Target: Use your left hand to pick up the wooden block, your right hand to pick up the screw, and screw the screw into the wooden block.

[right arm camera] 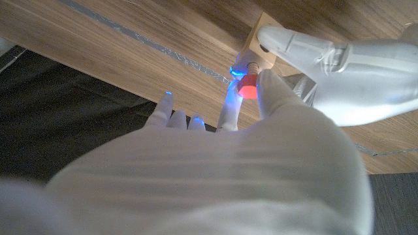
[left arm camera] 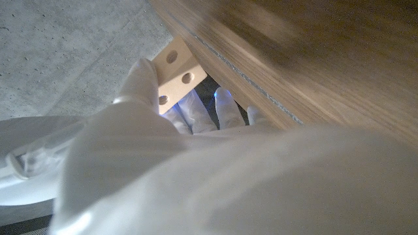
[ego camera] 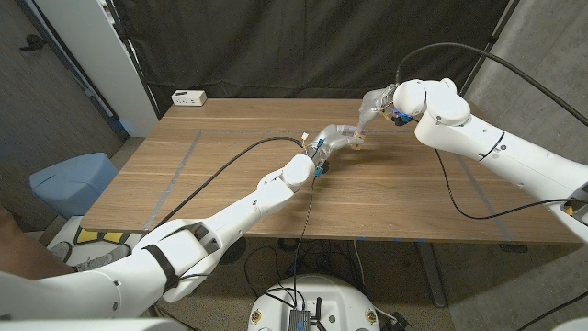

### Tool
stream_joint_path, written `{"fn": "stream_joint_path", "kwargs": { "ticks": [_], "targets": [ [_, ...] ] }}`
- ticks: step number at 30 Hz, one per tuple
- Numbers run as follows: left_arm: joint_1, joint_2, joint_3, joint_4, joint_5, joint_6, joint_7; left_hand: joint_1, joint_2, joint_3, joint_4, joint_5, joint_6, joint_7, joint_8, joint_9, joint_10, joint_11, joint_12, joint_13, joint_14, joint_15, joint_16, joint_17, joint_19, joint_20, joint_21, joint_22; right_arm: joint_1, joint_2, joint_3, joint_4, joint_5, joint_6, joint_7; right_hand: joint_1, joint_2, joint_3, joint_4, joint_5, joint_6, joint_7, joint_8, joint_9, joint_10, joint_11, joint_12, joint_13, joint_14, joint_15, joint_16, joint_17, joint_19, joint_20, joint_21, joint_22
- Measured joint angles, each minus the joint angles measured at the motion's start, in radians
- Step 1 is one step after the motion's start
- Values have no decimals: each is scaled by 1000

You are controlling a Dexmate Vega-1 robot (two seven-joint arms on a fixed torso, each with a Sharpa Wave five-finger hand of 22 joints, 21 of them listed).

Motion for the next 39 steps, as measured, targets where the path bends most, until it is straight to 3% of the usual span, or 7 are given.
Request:
{"fn": "stream_joint_path", "kwargs": {
  "ticks": [17,26,39],
  "targets": [
    [-3,-1,2,4,-3,0,-7,0,0,0,0,-3,-1,1,0,0,0,0,0,0,5,-5,0,0,6,6,0,0,0,2,-17,2,-35,-21,2,-34,13,-19,19,0,16,-5,39,29,25,-11,0,0,11,-11,4,5,11,0,0,0],
    [-3,-1,3,4,-4,3,-7,0,0,0,0,0,-2,2,0,0,-2,-2,-1,0,5,-5,0,0,6,6,0,0,1,4,-26,1,-67,-33,10,-66,18,-36,33,0,48,-13,78,51,47,-32,0,0,27,-27,8,5,18,7,0,0],
    [-2,-1,5,-3,-4,8,-7,0,0,4,-2,0,-3,3,0,0,-2,-2,-3,0,5,-5,0,0,6,6,7,0,-7,9,-31,-6,-114,-43,21,-126,25,-62,53,0,86,-22,119,74,79,-39,0,0,43,-43,8,4,30,5,0,0]
  ]
}}
